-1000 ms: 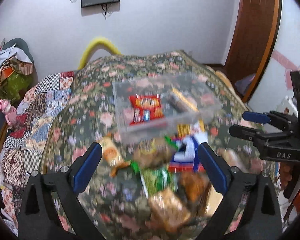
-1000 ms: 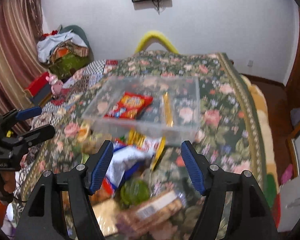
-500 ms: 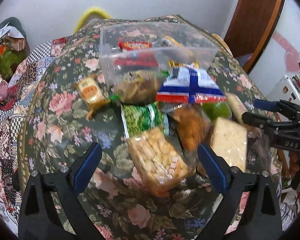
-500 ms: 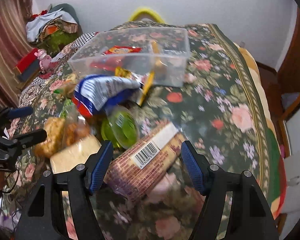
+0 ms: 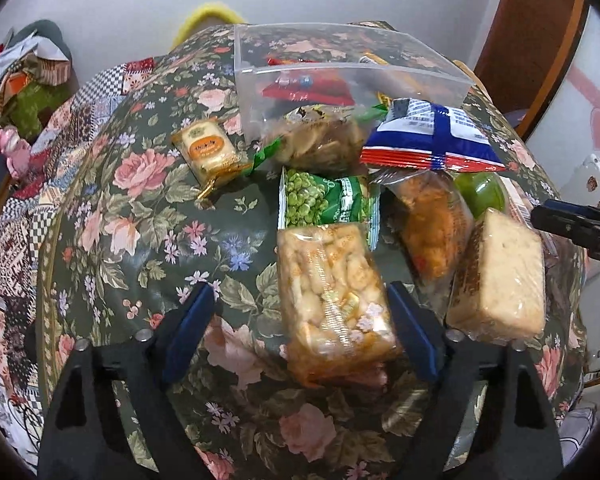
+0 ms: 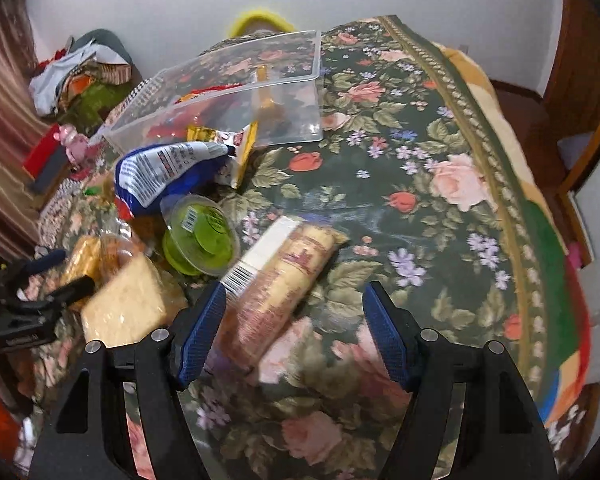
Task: Organize snacks
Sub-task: 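Grasp the wrapped cracker pack with the left tool while the right tool grasps another biscuit roll, then carry the cracker pack and biscuit roll over the clear box with both tools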
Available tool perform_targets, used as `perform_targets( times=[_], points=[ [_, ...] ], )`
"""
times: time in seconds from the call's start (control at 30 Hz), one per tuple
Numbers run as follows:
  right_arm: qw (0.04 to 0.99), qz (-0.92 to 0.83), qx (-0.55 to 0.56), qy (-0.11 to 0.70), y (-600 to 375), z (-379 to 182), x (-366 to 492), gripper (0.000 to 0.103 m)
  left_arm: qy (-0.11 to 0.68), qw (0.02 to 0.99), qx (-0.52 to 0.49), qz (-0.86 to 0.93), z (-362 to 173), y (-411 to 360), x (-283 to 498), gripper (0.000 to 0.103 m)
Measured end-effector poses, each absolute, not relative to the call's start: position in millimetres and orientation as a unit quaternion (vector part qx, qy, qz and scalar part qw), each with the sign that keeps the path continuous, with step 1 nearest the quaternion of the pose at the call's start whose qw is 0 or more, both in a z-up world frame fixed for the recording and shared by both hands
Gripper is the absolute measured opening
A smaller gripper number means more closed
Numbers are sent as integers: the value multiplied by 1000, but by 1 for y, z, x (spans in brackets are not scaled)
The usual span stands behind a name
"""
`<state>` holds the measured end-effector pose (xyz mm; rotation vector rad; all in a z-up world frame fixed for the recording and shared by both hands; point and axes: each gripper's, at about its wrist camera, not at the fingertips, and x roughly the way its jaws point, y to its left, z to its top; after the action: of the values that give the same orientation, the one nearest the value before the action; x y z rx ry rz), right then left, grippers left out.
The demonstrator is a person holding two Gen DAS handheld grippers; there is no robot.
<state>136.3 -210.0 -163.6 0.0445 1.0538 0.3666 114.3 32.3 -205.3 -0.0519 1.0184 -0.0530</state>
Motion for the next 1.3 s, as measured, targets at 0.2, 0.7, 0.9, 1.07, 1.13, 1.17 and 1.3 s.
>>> perform_targets(
  times=[0.2, 0.7, 0.9, 1.07, 1.13, 1.17, 1.3],
  points=[
    [836, 185, 18, 517, -188, -177, 146, 68, 493, 867, -40, -59, -210, 28, 116, 60],
    [848, 150, -9, 508, -219, -180, 149, 46, 476, 877, -27, -54, -201, 27, 109, 45],
    [851, 158, -3, 500, -214, -179, 155, 43, 458, 887, -32, -50, -184, 32, 104, 45],
    [863, 160, 7, 479, -215, -164, 154, 43, 432, 900, -41, -44, -161, 40, 104, 45],
    [870, 160, 8, 466, -215, -153, 154, 43, 423, 904, -45, -43, -152, 42, 107, 45],
    [874, 160, 8, 459, -215, -148, 154, 43, 417, 907, -46, -42, -147, 44, 109, 45],
    [887, 167, 13, 429, -213, -124, 159, 43, 396, 916, -47, -38, -128, 47, 122, 45]
  ],
)
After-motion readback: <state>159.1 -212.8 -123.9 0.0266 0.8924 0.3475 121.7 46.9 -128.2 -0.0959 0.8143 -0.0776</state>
